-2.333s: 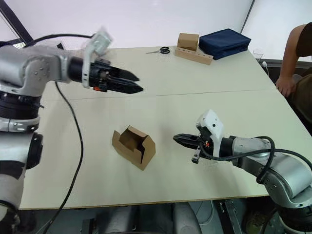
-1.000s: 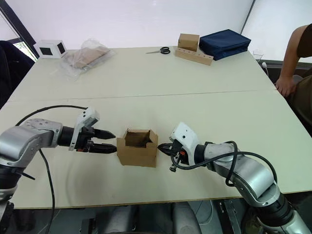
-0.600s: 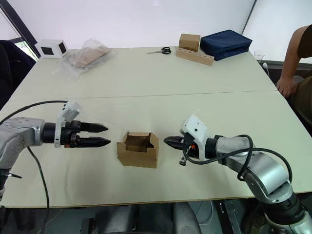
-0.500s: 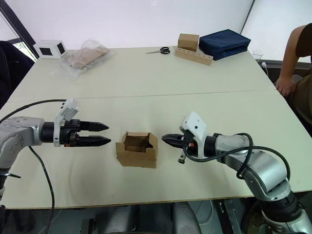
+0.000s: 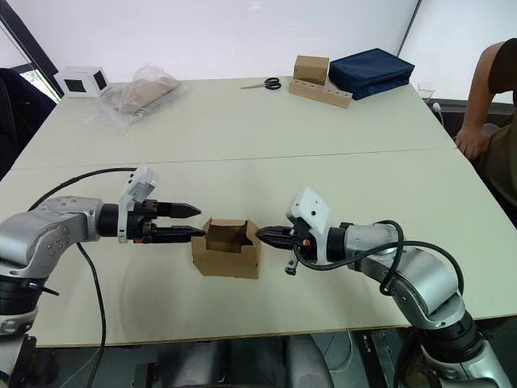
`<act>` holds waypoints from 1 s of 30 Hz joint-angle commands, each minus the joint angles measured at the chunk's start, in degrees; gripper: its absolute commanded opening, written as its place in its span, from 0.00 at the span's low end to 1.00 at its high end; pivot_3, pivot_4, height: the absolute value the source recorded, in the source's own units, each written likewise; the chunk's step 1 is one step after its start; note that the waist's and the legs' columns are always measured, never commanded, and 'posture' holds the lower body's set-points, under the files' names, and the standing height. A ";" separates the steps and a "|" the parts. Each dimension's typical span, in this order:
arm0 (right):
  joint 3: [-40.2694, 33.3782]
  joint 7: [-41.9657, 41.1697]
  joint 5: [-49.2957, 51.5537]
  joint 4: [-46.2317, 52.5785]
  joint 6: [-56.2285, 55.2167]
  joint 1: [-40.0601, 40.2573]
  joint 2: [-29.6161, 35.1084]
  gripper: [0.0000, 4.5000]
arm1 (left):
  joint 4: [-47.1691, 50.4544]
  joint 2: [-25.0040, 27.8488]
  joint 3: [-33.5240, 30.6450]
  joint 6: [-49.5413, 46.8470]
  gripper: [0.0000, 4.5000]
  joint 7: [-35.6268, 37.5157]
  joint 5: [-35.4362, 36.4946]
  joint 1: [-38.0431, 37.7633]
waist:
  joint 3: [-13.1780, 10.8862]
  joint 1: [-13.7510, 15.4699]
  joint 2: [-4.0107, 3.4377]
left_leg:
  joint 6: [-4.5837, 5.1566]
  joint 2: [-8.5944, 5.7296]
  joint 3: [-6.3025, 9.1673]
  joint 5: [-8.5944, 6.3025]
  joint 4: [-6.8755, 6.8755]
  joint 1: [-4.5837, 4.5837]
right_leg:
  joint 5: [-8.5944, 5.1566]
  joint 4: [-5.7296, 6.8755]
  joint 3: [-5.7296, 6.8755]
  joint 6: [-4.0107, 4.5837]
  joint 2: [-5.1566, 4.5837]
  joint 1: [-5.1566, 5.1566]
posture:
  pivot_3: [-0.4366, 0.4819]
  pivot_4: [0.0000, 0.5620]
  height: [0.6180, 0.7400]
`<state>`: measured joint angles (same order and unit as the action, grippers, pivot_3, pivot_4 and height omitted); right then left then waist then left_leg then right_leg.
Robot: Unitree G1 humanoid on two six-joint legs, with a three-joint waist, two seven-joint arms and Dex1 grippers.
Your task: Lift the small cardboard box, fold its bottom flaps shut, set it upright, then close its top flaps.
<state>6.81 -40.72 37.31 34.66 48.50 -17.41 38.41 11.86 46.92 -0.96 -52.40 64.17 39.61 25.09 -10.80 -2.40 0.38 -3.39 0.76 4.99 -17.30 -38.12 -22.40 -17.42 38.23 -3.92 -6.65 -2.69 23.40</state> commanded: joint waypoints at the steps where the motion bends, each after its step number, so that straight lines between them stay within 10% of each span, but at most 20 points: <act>1: -0.27 0.14 0.45 1.60 -0.56 -0.28 -0.61 0.00 | 1.04 2.19 -3.00 -0.05 0.51 1.20 1.67 -0.19 | 0.00 0.02 0.00 | 0.00 0.00 0.00 0.00 0.00 0.00 | 0.00 0.00 0.00 0.00 0.00 0.00 | 0.48 0.27 1.00; 7: -1.54 -0.34 0.86 1.31 -0.65 -0.11 -0.02 0.00 | 0.62 3.93 -5.78 -1.94 0.02 2.26 4.92 -0.37 | 0.00 0.02 0.00 | 0.00 0.00 0.00 0.00 0.00 0.00 | 0.00 0.00 0.01 0.00 0.00 0.00 | 0.48 0.27 1.00; 30: 5.38 0.31 -4.17 -2.27 -1.81 -0.90 -4.44 0.00 | 1.80 -1.87 5.10 3.25 0.01 -0.55 -1.66 -1.65 | 0.02 0.07 0.00 | -0.01 -0.01 0.00 0.01 0.00 0.02 | 0.00 -0.01 0.00 0.00 -0.01 -0.03 | 0.48 0.27 1.00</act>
<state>12.16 -40.59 33.37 31.77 47.17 -17.82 34.52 13.58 44.89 4.53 -49.52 63.91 38.18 23.10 -10.78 -2.33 0.38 -3.40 0.75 4.99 -17.29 -38.12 -22.38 -17.42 38.23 -3.92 -6.65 -2.70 23.37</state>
